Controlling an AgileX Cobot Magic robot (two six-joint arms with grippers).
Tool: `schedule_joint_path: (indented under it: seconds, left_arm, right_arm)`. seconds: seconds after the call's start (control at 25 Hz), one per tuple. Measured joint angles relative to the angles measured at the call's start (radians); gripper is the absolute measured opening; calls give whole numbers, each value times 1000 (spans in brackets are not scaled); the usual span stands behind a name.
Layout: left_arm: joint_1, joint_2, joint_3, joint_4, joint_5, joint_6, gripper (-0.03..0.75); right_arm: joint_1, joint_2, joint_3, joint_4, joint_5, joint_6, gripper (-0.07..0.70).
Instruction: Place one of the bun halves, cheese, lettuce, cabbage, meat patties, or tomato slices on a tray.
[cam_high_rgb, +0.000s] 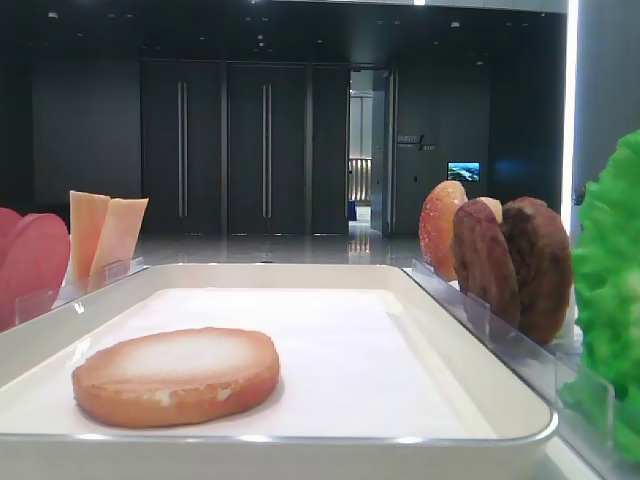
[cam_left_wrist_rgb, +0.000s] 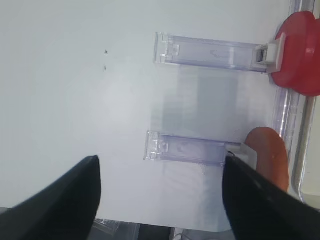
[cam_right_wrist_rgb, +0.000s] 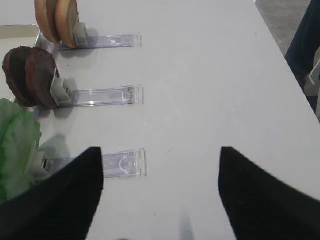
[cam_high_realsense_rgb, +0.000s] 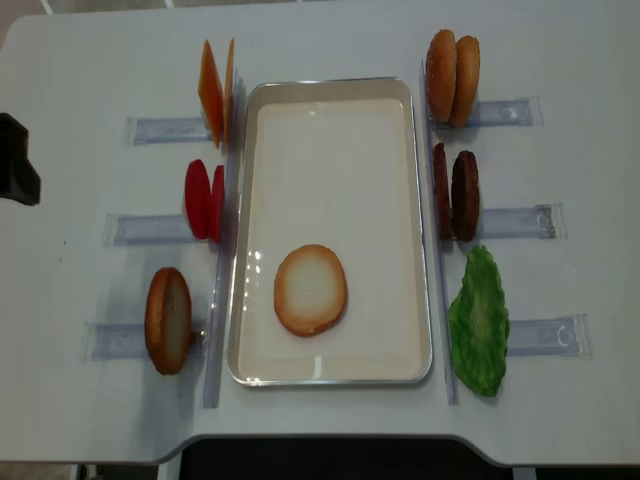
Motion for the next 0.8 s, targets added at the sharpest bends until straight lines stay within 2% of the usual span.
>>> schedule_joint_path:
  seconds: [0.24,0.8]
  left_arm:
    - [0,-145,84,0,4,3,576]
    - [0,-675,326,-77,15,12,576]
  right_arm:
    - [0,0,0,0,0,0,468]
    - [0,0,0,0,0,0,468]
